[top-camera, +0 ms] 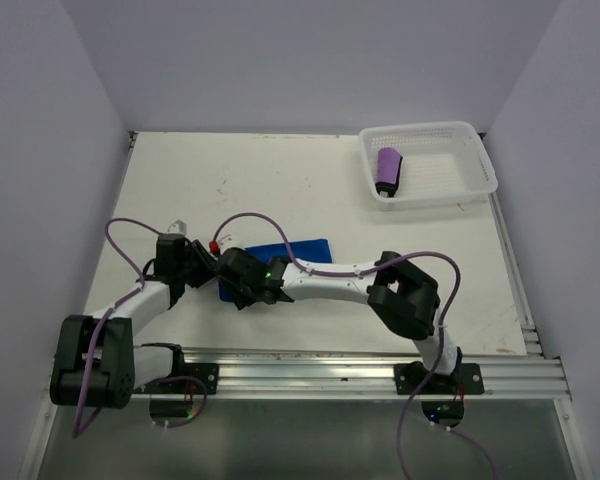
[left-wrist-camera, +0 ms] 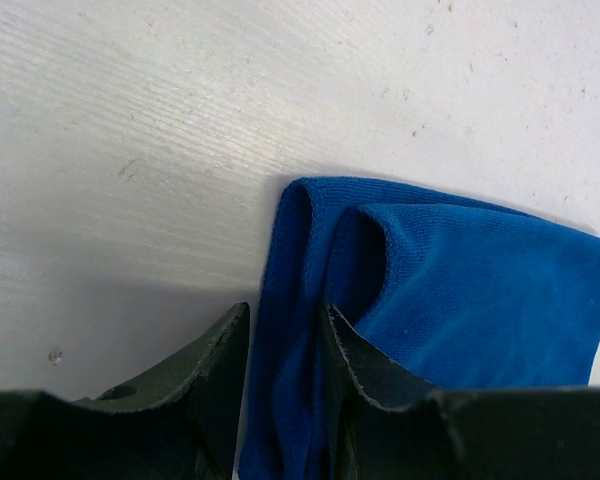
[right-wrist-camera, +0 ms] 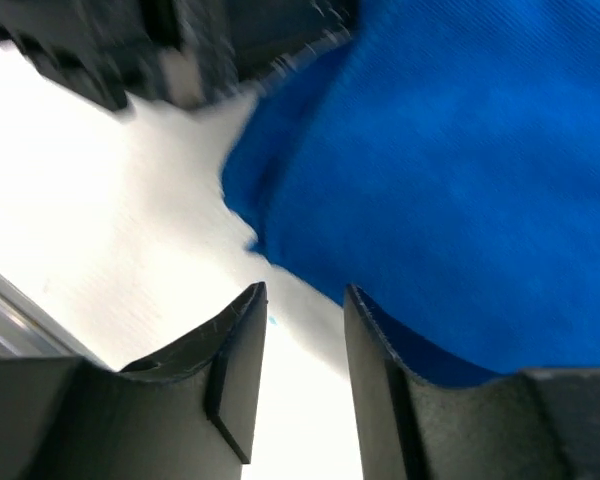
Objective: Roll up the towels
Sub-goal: Fold the towel, then roll the towel
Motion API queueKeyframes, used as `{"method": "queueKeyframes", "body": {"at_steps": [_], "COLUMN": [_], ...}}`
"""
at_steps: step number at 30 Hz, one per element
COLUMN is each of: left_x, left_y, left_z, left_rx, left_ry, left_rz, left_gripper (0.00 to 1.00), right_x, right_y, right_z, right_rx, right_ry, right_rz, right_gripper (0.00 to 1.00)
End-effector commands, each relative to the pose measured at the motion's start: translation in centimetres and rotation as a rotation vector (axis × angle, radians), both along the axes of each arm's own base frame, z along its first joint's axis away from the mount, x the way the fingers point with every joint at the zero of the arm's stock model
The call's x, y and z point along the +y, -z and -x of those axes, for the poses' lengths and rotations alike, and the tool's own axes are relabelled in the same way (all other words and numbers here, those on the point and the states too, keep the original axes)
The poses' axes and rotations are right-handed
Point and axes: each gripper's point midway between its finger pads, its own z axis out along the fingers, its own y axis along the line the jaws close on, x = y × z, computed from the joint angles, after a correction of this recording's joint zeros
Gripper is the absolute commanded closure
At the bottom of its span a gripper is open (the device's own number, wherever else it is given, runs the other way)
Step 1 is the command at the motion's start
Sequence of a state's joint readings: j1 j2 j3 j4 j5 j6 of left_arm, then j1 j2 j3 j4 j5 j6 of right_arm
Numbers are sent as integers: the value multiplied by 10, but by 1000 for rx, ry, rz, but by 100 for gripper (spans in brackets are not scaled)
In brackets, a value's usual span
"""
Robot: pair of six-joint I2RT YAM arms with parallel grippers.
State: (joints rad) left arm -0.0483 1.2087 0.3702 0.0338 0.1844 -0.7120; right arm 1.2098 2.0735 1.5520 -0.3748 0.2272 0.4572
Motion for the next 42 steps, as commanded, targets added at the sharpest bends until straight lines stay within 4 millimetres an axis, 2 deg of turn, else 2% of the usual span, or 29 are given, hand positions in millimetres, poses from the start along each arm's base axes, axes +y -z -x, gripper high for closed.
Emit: {"method": "queueKeyframes", "body": {"at_steps": [1,3,5,6,8,9,10,11,12,13,14,15,16,17,18,20,21,25,31,38,42], "left_x": [4,7,9,9,10,14,15,16,18,20,21,27,29,35,43,48,49,50,42,33,27], "left_y": [-16,-24,-29,-33,-37,-46,-51,-57,-67,-74,-79,-90,-95,-100,-111,-130,-135,-160,-174,-183,-184], "left_z": [-9,-15,-17,-18,-20,-25,-27,-30,-35,-35,-36,-41,-40,-41,-44,-49,-49,-55,-60,-56,-56], "left_rx": [-47,-76,-89,-80,-65,-74,-84,-97,-118,-130,-138,-162,-163,-170,-177,-211,-218,-274,-302,-330,-338], "left_ry": [8,-11,-30,-34,-40,-52,-58,-62,-73,-78,-85,-108,-108,-129,-149,-169,-172,-179,-153,-110,-81], "left_rz": [-39,-49,-44,-43,-53,-68,-70,-74,-82,-90,-96,-120,-138,-161,-198,-222,-229,-229,-192,-168,-145], "left_gripper": [62,62,61,61,61,61,60,60,60,59,59,58,57,57,57,56,56,55,55,55,55], "right_x": [-14,-32,-46,-61,-75,-90,-98,-107,-126,-137,-148,-172,-184,-197,-222,-241,-253,-257,-241,-234,-227], "right_y": [-60,-75,-79,-79,-79,-70,-81,-84,-75,-87,-88,-78,-87,-87,-78,-77,-71,-63,-41,-8,0], "right_z": [-10,-9,-11,-13,-15,-19,-20,-23,-30,-34,-39,-50,-55,-61,-72,-80,-86,-95,-110,-108,-99], "right_rx": [-92,-112,-134,-135,-129,-121,-129,-133,-130,-136,-135,-121,-125,-123,-116,-110,-88,-39,58,151,202], "right_ry": [57,80,102,119,145,171,185,209,251,281,311,371,415,449,517,563,590,604,632,670,658], "right_rz": [-96,-126,-128,-121,-126,-110,-143,-154,-134,-171,-178,-164,-199,-209,-188,-199,-200,-245,-274,-263,-308], "right_gripper": [56,53,45,43,41,41,40,40,39,39,39,39,39,39,38,36,34,26,25,30,35]}}
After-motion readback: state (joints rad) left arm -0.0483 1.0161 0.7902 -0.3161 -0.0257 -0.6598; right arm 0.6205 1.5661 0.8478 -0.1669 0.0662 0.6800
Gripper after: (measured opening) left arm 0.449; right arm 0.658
